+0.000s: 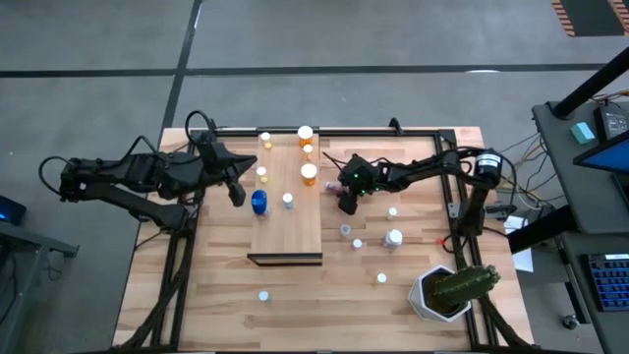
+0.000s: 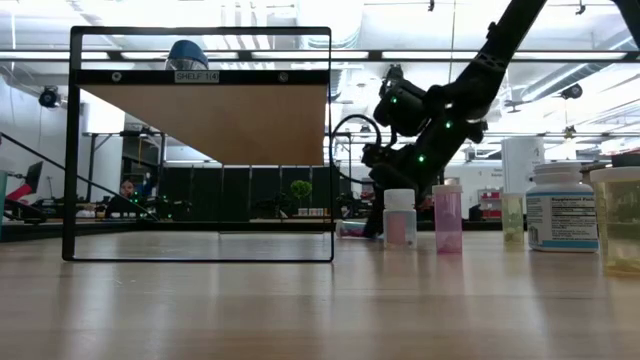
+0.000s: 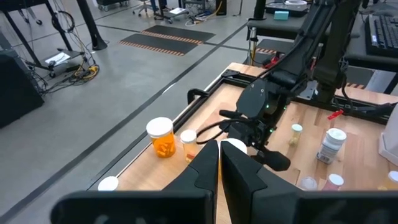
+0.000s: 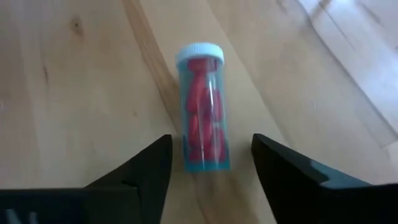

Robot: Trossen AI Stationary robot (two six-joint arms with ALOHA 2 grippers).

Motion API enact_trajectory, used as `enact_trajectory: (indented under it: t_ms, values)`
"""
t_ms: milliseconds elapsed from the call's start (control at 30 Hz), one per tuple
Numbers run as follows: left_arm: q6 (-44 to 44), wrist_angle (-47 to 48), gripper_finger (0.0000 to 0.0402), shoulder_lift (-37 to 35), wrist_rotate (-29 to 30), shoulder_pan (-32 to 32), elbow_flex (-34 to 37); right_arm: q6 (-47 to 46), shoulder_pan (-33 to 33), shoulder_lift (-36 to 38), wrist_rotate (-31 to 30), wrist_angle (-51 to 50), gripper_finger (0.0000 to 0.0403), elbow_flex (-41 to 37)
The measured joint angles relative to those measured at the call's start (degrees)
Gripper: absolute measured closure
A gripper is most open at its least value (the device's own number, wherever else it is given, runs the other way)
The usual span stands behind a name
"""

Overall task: Pick and place medicine bottles onto shelf by color
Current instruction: Put the top blue capsule bottle on the shelf

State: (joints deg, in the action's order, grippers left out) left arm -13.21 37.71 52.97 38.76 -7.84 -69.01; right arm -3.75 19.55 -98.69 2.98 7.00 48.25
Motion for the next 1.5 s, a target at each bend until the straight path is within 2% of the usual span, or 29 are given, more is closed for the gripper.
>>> enact_trajectory:
  t_ms: [333,467,633,767,900,1067,1167,1267,1400,1500]
  values:
    - [0.0,0.0,0.0401,0.3,0.7,0.0,0.0,-1.7,0.0,0.3,0.5,0.4,0.032,0.0]
    - [0.1,-0.8,0.0401,0.2,0.6,0.0,0.0,-3.7,-0.1,5.2,0.9,-0.3,0.0323,-0.1]
    - [2.4,-4.5,0.0401,-0.1,0.6,0.0,0.0,-7.7,-0.3,17.2,0.1,-3.2,0.0303,-0.1]
    - [6.0,-9.4,0.0401,-0.1,0.6,0.0,0.0,-11.8,-2.7,27.5,0.1,-2.6,0.0298,0.0]
    - [9.1,-15.1,0.0401,0.2,0.2,0.0,0.0,-13.8,-7.1,34.0,0.0,-0.7,0.0306,0.0]
    - [11.2,-20.7,0.0396,1.1,-8.9,0.0,-0.1,-15.0,-13.5,36.2,0.5,12.6,0.0307,0.0]
    - [9.1,-21.4,0.0373,2.5,-13.6,0.0,-0.1,-13.1,-16.5,34.9,0.5,20.8,0.0306,0.0]
    - [5.6,-22.5,0.0333,4.3,-16.2,0.0,-0.1,-8.2,-18.9,32.7,0.5,26.1,0.0306,0.8]
    - [4.6,-26.4,0.0264,6.3,-17.8,0.0,-0.1,3.4,-20.9,29.1,-0.3,26.2,0.0306,3.3]
    - [4.5,-28.8,0.0216,7.6,-19.9,0.0,-0.5,6.3,-21.2,26.4,-1.9,26.2,0.0306,6.0]
